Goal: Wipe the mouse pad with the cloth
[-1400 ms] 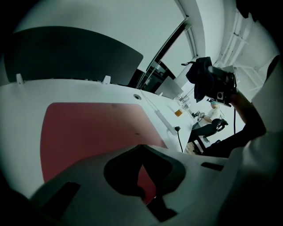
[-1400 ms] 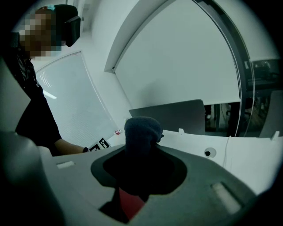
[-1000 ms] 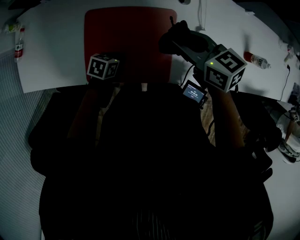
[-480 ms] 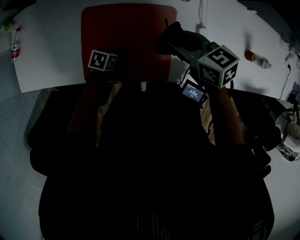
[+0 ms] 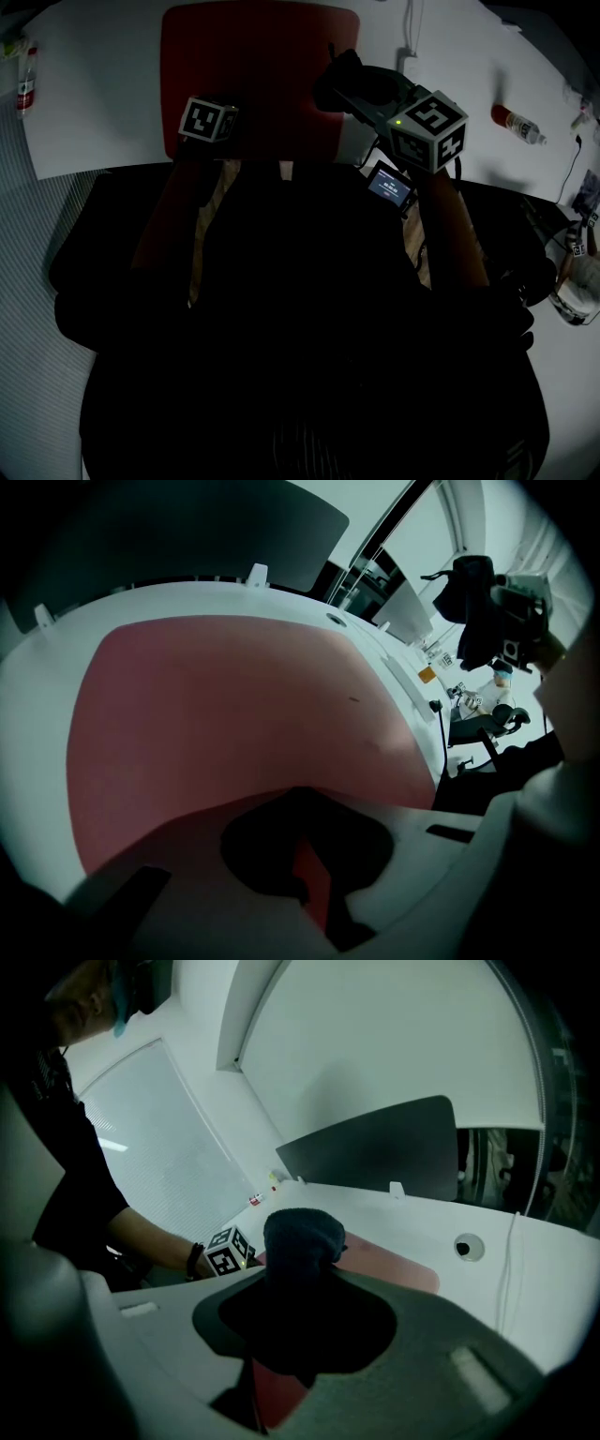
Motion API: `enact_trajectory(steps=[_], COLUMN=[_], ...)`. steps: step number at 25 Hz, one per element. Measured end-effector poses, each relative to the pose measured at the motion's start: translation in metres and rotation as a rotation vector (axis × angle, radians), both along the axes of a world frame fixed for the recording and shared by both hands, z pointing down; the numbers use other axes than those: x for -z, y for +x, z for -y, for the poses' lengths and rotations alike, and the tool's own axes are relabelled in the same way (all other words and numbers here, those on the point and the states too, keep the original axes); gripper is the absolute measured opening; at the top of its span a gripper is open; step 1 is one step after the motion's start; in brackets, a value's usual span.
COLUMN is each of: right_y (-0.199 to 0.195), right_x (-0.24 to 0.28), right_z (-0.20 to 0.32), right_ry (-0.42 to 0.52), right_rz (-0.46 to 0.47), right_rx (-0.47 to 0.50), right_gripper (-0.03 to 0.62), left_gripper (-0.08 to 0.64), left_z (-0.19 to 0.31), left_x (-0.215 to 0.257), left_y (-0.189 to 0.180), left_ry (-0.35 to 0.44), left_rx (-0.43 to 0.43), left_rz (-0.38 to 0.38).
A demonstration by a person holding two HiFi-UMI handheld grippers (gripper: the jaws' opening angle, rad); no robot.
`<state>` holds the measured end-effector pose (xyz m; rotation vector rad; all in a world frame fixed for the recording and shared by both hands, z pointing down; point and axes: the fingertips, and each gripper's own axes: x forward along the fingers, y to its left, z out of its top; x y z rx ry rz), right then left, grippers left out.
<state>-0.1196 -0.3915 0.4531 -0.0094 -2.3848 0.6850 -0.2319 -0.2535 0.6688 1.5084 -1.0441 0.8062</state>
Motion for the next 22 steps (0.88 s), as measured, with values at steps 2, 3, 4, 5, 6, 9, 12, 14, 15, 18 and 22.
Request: enact_trajectory(steps=[2, 3, 4, 5, 6, 9, 12, 14, 15, 18, 22], right_y=[-0.001, 0.000, 0.001, 0.001, 0.001, 0.000, -0.003, -0.006, -0.008, -0.009, -0.004], right_x=[-0.015, -0.026, -0.037, -0.048, -0.059, -0.088, -0.113, -0.124, -0.128, -0.135, -0.143], right_z=[-0.004, -0.005, -0.005, -0.004, -0.004, -0.005, -0.010, -0.013, -0.014, -0.016, -0.024], right_ry=[0.010, 0.016, 0.023, 0.029, 0.033, 0.033, 0.034, 0.037, 0.036, 0.017, 0.017], right_rz=[-0.008, -0.023, -0.044, -0.069, -0.093, -0.157, -0.209, -0.233, -0.239, -0.244, -0.255], right_rx=[0.054, 0.078, 0.098, 0.115, 0.130, 0.177, 0.235, 0.269, 0.278, 0.285, 0.328], right_gripper=[0.115, 0.115, 0.115, 0.116, 0.116, 0.116, 0.115, 0.117, 0.117, 0.117, 0.117], left_gripper=[0.000, 0.000, 0.000, 0.000, 0.000, 0.000, 0.000, 0.000, 0.000, 0.000, 0.000], left_z=[0.000, 0.001, 0.002, 0.002, 0.002, 0.002, 0.002, 0.001, 0.001, 0.001, 0.002], left_x=[0.000, 0.000, -0.001, -0.001, -0.002, 0.000, 0.000, 0.000, 0.000, -0.001, -0.001], left_y=[-0.003, -0.004, -0.005, -0.006, -0.006, -0.004, -0.005, -0.006, -0.006, -0.006, -0.004], left_ry=[0.010, 0.015, 0.020, 0.022, 0.021, 0.022, 0.029, 0.031, 0.030, 0.025, 0.028], left_rx=[-0.001, -0.004, -0.006, -0.007, -0.006, 0.002, 0.010, 0.014, 0.013, 0.007, 0.008], left_rz=[0.013, 0.021, 0.026, 0.026, 0.023, 0.010, 0.007, 0.008, 0.011, 0.024, 0.021])
